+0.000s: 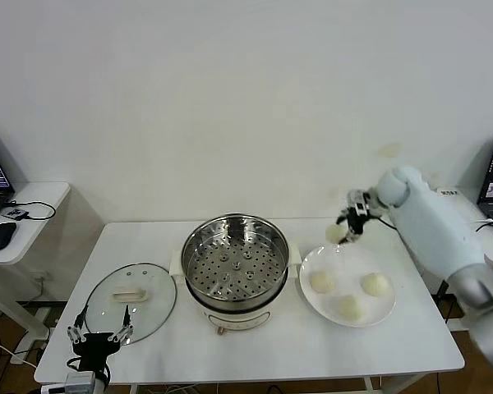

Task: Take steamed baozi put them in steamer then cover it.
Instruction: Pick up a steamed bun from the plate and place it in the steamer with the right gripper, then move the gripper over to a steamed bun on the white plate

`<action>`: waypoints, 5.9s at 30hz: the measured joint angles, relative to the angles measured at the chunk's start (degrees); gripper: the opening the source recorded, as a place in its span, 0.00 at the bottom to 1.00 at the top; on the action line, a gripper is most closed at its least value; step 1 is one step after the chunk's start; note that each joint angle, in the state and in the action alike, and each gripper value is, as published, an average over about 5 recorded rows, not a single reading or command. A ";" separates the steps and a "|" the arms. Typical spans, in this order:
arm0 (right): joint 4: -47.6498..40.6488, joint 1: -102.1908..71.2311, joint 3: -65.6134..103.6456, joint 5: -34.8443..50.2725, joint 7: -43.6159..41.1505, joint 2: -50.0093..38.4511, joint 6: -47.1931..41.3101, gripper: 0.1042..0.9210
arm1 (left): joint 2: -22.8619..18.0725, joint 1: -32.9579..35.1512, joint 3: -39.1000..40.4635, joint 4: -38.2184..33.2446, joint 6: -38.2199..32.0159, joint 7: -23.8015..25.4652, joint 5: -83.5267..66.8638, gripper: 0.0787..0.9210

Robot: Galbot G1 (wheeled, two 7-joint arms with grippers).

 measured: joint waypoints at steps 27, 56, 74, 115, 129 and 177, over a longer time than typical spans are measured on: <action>5.84 18.19 -25.27 12.09 0.84 13.26 22.02 0.63 | -0.76 -1.18 -1.39 -0.80 0.56 -0.81 0.03 0.88; -3.86 13.17 -33.48 -5.32 17.18 20.67 50.98 0.64 | -1.62 -1.25 -0.93 0.80 0.53 -0.87 0.69 0.88; -6.62 10.40 -32.32 -10.52 17.88 21.87 53.32 0.64 | -1.87 -0.93 -0.87 1.34 0.46 -0.98 0.70 0.88; 17.88 19.30 -30.43 21.91 3.47 -2.74 -8.21 0.88 | -0.21 -0.59 -0.28 0.55 1.34 0.83 0.32 0.88; 24.61 6.91 -22.84 13.23 0.17 -15.46 -20.10 0.88 | -0.04 0.34 0.36 0.24 1.96 1.38 0.28 0.88; 9.78 -14.63 -12.03 1.00 8.73 -5.32 -18.76 0.88 | -1.05 0.50 0.67 4.05 1.40 0.86 2.00 0.88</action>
